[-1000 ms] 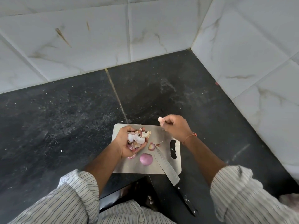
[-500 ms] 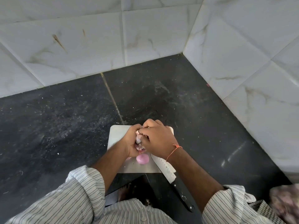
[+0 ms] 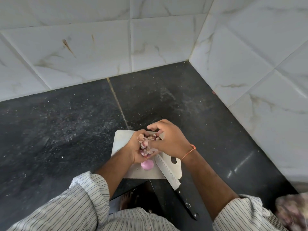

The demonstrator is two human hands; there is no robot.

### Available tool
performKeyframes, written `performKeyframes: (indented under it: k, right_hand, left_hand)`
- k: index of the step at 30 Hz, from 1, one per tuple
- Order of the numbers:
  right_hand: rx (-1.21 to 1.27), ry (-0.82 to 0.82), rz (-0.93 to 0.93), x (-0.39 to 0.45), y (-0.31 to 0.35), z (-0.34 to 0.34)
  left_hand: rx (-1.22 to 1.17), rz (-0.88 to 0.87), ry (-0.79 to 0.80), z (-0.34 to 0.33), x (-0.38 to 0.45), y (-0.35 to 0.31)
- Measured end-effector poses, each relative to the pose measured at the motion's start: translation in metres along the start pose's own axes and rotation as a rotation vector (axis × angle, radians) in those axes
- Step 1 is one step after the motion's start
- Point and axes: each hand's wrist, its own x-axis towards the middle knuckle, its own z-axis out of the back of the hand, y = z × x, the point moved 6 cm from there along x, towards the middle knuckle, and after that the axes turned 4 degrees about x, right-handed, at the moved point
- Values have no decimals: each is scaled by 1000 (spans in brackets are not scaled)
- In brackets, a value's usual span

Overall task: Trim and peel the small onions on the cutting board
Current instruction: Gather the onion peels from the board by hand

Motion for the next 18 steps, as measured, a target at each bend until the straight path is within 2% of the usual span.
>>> performKeyframes:
  k: [3,4,6,9,15,18]
  right_hand:
    - [55,-189,-97,-7,-30,20]
    - [10,-204,-147,-10,-44,21]
    - [-202,-94,-231,-15,-73,8]
    - [-447,118,-253,-28,-99,-31]
    - [-464,57,-139,-23,-110,-54]
    - [-556,118,-77,-12,-112,-63]
  left_hand:
    - [-49,5,22,7,-1,1]
    - [-63,7,12,11,-2,1]
    - [-77,23,-25,20,-1,1]
    - [-87,14,-68,31,0,0]
    - [-117,19,-74,42,-2,-1]
    - [-129,3,-59,43,-5,-1]
